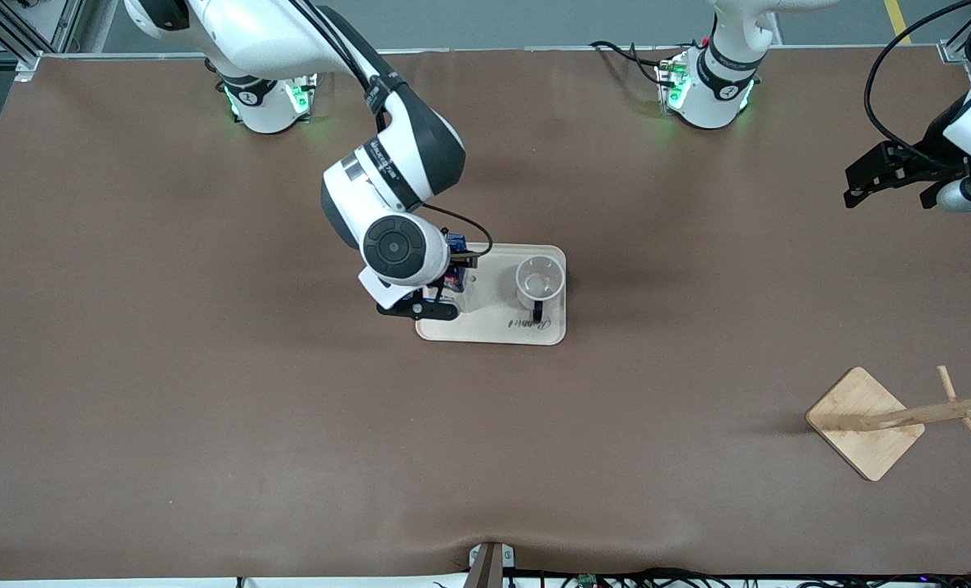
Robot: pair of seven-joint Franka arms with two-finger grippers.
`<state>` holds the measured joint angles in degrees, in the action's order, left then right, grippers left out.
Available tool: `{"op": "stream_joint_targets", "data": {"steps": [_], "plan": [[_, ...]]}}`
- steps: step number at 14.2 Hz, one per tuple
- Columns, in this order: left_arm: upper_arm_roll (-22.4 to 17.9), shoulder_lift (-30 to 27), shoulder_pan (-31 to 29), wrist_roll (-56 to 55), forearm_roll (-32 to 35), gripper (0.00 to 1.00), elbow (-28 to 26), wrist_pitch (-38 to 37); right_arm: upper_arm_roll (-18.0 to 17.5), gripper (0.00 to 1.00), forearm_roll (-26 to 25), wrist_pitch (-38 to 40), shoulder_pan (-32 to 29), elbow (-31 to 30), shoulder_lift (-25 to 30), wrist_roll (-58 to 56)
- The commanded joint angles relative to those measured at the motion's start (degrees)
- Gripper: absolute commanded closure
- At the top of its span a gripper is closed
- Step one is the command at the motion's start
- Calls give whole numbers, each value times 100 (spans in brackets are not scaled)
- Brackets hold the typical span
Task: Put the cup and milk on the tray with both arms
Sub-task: 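Lower the milk carton onto the tray beside the mug with the right gripper, then open the right gripper and withdraw it from the milk carton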
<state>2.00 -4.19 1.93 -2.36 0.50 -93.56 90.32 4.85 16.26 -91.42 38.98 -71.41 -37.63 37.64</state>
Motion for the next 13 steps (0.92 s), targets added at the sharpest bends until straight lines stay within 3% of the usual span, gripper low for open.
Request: {"op": "stream_joint_targets", "data": {"steps": [1, 8, 13], "plan": [[28, -100, -34, -1, -85, 0, -22, -93, -98, 0, -9, 291, -180, 223, 63, -2], [72, -152, -26, -124, -85, 0, -84, -41, -81, 0, 88, 449, -610, 901, 256, -46], [63, -144, -35, -124, -77, 0, -75, 21, -28, 0, 17, 1073, -1611, 910, 862, -46]]}}
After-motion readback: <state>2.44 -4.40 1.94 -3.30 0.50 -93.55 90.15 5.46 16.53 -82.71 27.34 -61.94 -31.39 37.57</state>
